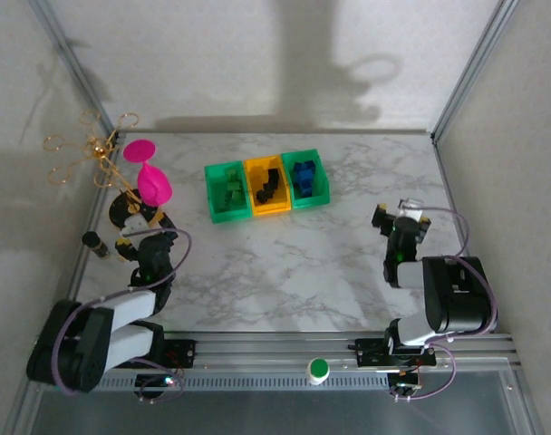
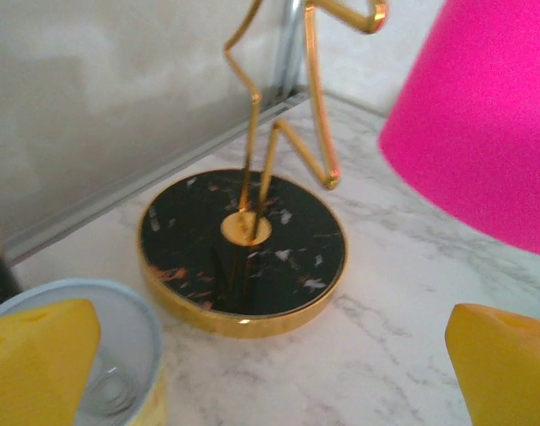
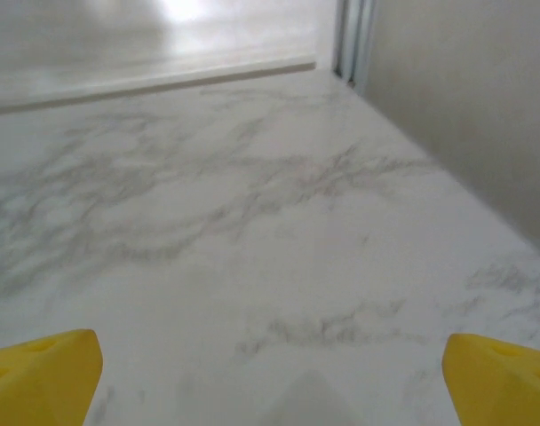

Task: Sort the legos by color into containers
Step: Reset both arms

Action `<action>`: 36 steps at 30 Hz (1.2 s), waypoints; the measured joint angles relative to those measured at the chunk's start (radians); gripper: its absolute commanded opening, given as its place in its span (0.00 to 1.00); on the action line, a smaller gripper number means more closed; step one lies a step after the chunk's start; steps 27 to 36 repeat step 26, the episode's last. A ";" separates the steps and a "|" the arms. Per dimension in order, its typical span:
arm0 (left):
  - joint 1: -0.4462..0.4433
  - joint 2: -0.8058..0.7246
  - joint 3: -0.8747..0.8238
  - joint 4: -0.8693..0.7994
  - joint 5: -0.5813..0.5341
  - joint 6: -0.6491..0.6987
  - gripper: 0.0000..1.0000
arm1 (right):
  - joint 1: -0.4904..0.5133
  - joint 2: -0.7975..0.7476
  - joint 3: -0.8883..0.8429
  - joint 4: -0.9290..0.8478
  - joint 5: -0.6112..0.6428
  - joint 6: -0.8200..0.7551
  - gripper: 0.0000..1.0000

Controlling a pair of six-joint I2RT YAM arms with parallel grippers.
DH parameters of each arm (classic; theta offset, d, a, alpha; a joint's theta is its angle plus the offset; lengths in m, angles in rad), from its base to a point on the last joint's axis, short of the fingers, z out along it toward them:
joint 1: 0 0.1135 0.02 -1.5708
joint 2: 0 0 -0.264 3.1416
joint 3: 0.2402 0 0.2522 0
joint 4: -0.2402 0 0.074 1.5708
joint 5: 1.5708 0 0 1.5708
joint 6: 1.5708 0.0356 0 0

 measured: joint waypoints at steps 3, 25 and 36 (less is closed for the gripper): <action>0.027 0.090 -0.023 0.164 0.069 0.023 1.00 | -0.005 0.048 -0.034 0.046 -0.101 -0.018 0.99; 0.040 0.324 0.070 0.331 0.201 0.074 0.99 | -0.008 0.047 -0.029 0.189 -0.204 -0.036 0.99; 0.040 0.324 0.070 0.331 0.201 0.074 0.99 | -0.008 0.047 -0.029 0.189 -0.205 -0.036 0.99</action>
